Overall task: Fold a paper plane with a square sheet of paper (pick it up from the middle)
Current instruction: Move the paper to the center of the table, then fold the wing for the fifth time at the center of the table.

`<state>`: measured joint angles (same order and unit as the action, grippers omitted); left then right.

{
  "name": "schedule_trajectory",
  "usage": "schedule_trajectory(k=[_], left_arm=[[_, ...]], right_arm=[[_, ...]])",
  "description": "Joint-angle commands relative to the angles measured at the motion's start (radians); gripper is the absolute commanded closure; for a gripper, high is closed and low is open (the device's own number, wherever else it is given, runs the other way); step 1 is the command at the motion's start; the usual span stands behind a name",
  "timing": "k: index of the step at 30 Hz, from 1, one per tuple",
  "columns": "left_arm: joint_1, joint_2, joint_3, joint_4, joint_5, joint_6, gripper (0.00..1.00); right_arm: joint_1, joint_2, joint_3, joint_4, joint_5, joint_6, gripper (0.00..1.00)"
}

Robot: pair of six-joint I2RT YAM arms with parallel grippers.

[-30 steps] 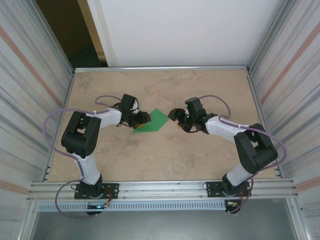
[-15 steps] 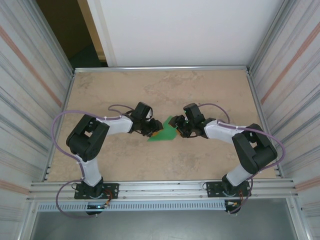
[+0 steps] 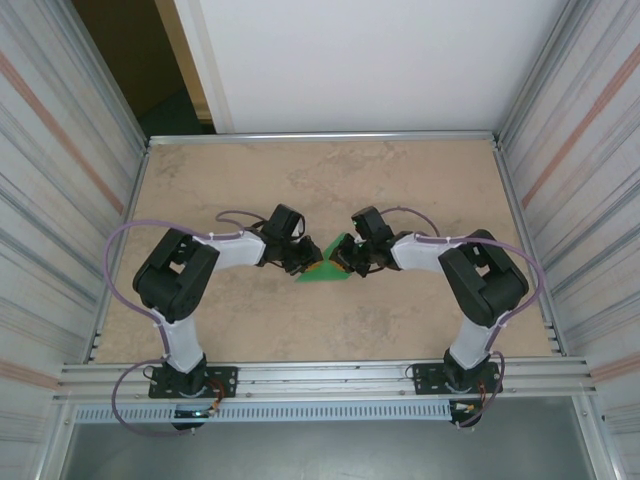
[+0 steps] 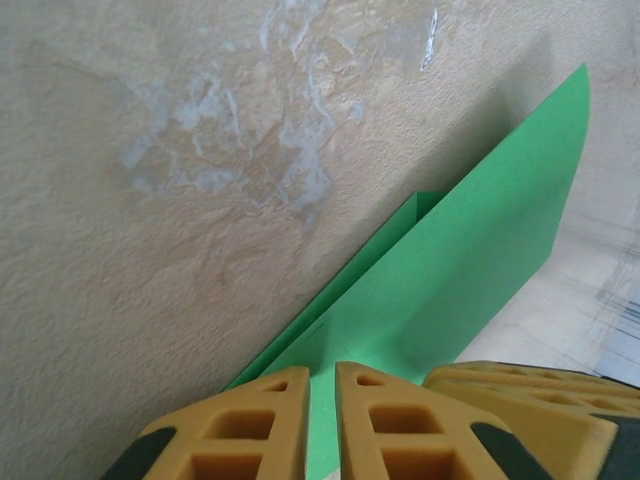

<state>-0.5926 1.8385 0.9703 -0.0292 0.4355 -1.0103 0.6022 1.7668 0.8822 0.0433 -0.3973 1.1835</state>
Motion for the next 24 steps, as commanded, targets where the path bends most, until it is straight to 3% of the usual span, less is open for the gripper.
schedule_trajectory(k=[1,9,18,24], left_arm=[[0.012,-0.009,0.013,-0.017,0.017,0.017,0.84],[0.015,-0.098,-0.012,-0.112,0.023,0.103,0.81],[0.02,-0.042,0.0,-0.184,0.022,0.176,0.81],[0.04,0.0,-0.012,-0.166,0.001,0.157,0.81]], right_arm=[[0.004,0.038,0.035,-0.056,-0.025,-0.052,0.89],[-0.001,0.085,0.074,-0.144,-0.009,-0.107,0.9],[-0.01,0.092,0.098,-0.172,-0.015,-0.142,0.9],[-0.024,0.004,0.072,-0.119,-0.031,-0.141,0.8]])
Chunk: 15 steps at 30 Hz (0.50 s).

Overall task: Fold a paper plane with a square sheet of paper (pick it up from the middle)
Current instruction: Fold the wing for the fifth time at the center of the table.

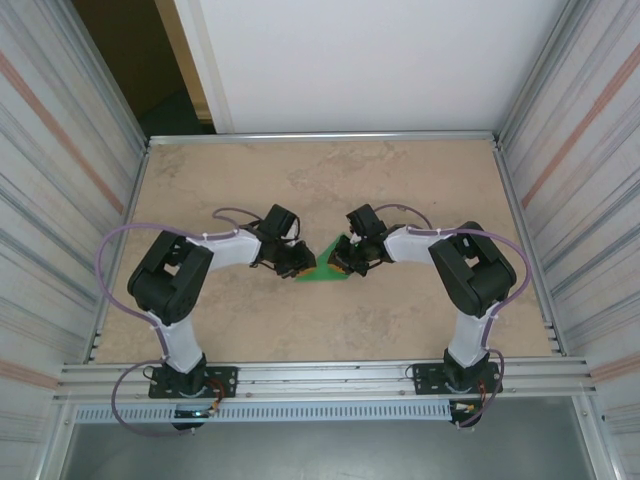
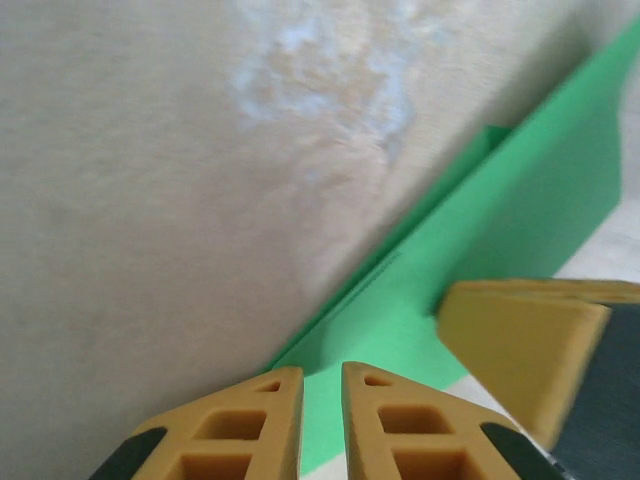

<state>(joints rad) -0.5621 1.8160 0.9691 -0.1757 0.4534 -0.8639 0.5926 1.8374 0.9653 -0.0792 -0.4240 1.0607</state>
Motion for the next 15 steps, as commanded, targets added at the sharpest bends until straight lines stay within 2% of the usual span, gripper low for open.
schedule_trajectory(k=[1,4,6,10,15], left_arm=[[0.01,0.027,-0.017,-0.009,-0.014,0.001,0.8],[0.018,0.036,-0.052,0.038,0.001,-0.058,0.8],[0.025,0.033,-0.079,0.08,0.016,-0.11,0.8],[0.027,0.028,-0.102,0.123,0.036,-0.187,0.79],[0.03,0.017,-0.134,0.173,0.046,-0.257,0.79]], right_arm=[[-0.019,-0.097,-0.028,0.022,0.006,-0.013,0.77],[-0.038,-0.192,-0.092,0.031,0.055,0.018,0.59],[-0.056,-0.24,-0.143,0.031,0.076,0.066,0.51],[-0.071,-0.29,-0.249,0.088,0.08,0.189,0.47],[-0.059,-0.292,-0.308,0.174,0.061,0.26,0.48]])
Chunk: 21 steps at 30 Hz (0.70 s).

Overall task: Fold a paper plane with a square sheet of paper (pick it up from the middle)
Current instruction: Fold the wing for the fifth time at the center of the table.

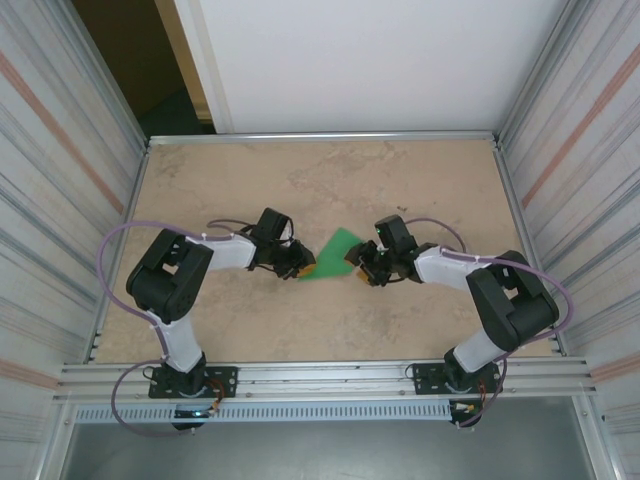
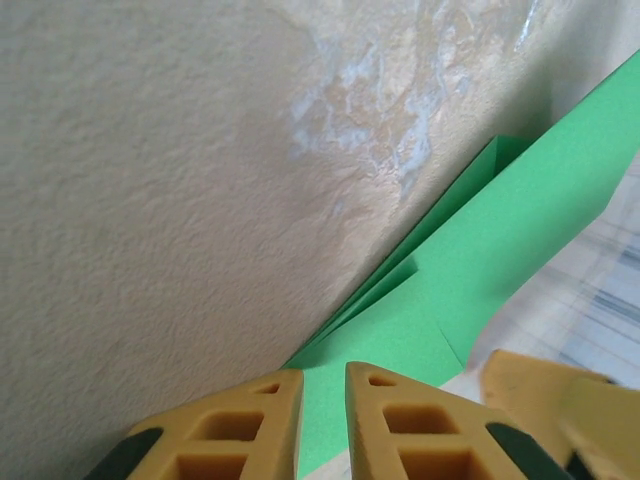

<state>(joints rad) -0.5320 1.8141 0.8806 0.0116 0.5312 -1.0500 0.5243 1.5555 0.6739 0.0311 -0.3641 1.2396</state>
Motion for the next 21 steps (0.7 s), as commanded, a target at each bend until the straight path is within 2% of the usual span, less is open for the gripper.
schedule_trajectory(k=[1,21], left_arm=[[0.001,0.019,-0.048,-0.014,-0.03,-0.075,0.79],[0.005,0.022,-0.045,-0.007,-0.013,-0.079,0.79]], right_arm=[[0.011,-0.004,-0.017,0.072,0.0,0.088,0.49],[0.028,0.104,-0.002,0.18,-0.011,0.107,0.7]])
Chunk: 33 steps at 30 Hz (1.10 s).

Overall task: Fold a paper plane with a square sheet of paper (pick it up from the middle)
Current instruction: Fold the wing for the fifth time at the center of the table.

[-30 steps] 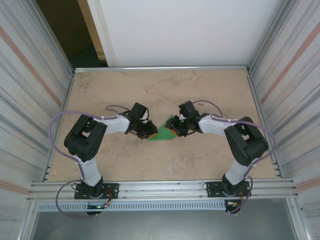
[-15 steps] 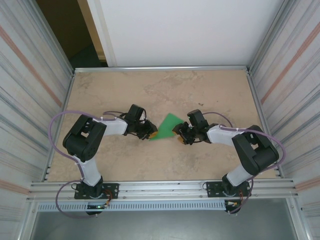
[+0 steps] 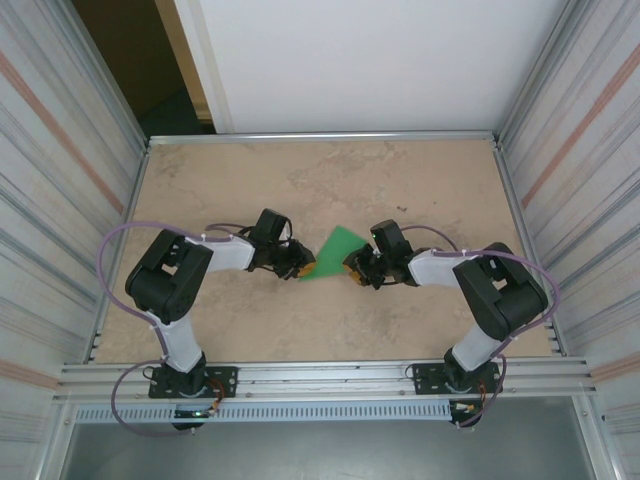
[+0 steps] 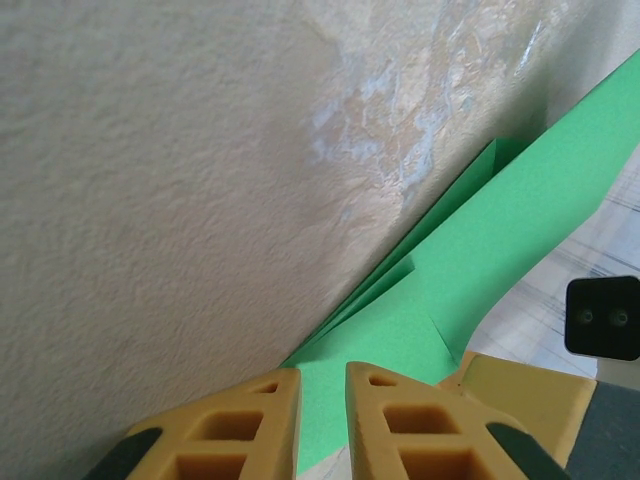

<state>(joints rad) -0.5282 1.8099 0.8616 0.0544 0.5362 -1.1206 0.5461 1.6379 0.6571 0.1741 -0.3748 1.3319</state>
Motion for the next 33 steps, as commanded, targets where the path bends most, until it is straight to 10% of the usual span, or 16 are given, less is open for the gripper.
schedule_trajectory(k=[1,33], left_arm=[[0.002,0.025,-0.026,-0.05,-0.018,-0.007,0.79],[0.004,-0.047,0.013,-0.057,-0.017,0.048,0.71]], right_arm=[[0.008,0.027,0.017,0.046,-0.005,0.013,0.73],[0.02,0.009,0.002,0.146,0.001,0.014,0.92]])
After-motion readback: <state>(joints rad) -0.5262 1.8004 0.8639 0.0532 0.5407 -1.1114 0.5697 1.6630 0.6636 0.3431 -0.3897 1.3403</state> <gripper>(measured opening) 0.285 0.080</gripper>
